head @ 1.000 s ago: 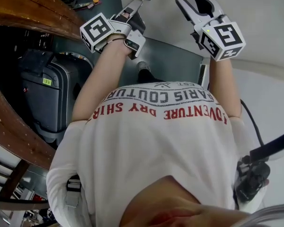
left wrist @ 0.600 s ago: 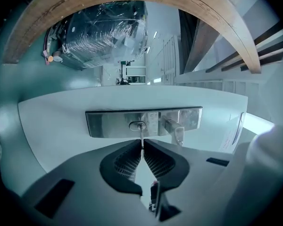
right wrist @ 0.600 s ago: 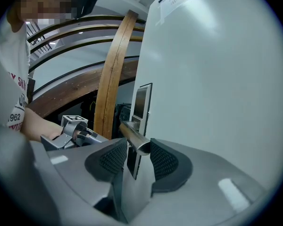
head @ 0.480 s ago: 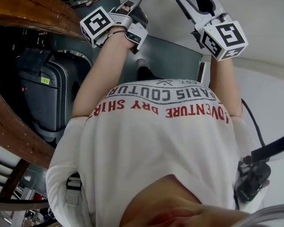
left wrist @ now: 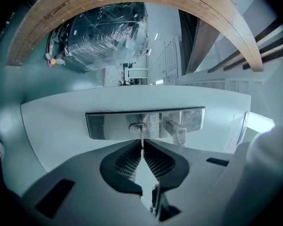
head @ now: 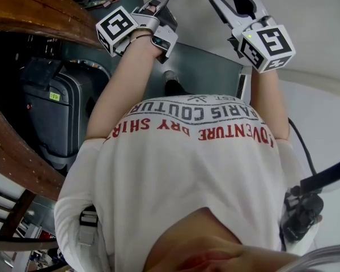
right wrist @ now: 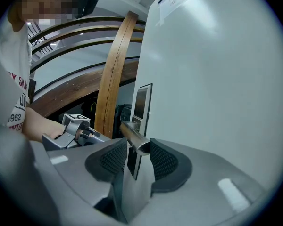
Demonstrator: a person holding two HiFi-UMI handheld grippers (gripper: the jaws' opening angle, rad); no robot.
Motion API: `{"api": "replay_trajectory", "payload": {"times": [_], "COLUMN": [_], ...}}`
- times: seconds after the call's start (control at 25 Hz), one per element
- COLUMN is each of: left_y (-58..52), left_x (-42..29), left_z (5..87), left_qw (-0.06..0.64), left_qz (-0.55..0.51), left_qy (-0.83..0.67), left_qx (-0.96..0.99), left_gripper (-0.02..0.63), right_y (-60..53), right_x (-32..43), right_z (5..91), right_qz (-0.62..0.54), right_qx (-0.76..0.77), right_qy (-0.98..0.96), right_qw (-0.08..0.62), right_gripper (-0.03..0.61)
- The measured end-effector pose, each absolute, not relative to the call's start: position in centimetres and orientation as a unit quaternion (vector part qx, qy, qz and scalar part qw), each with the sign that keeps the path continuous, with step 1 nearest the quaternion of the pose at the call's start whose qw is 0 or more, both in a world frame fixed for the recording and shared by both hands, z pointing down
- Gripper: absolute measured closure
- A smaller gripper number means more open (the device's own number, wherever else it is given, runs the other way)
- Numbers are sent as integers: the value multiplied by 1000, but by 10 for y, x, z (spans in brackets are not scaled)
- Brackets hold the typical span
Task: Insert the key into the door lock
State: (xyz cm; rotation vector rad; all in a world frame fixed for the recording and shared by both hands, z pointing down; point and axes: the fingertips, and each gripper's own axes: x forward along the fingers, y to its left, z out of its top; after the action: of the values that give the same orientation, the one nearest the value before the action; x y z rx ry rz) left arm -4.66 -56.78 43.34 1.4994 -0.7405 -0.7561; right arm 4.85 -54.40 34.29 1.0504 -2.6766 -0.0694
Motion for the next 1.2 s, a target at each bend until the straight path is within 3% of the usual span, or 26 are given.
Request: {"api": "replay_trajectory", "payload": {"times": [1.08, 1.2], "left_y": [-597, -595], "left_x": [-39, -40], "left_z": [431, 432], "left_qw": [604, 593], "left_qz": [-334, -324], "left_qy": [-288, -290], "left_qx": [664, 677], "left_gripper": [591, 494], "right_y": [-549, -550], "right_x": [50, 51], "right_z": [345, 347], "right_qz": [-26, -10], "right_qx": [367, 377], "right_qy": [-920, -916], "right_qw": [136, 137], "right_gripper": [433, 431]}}
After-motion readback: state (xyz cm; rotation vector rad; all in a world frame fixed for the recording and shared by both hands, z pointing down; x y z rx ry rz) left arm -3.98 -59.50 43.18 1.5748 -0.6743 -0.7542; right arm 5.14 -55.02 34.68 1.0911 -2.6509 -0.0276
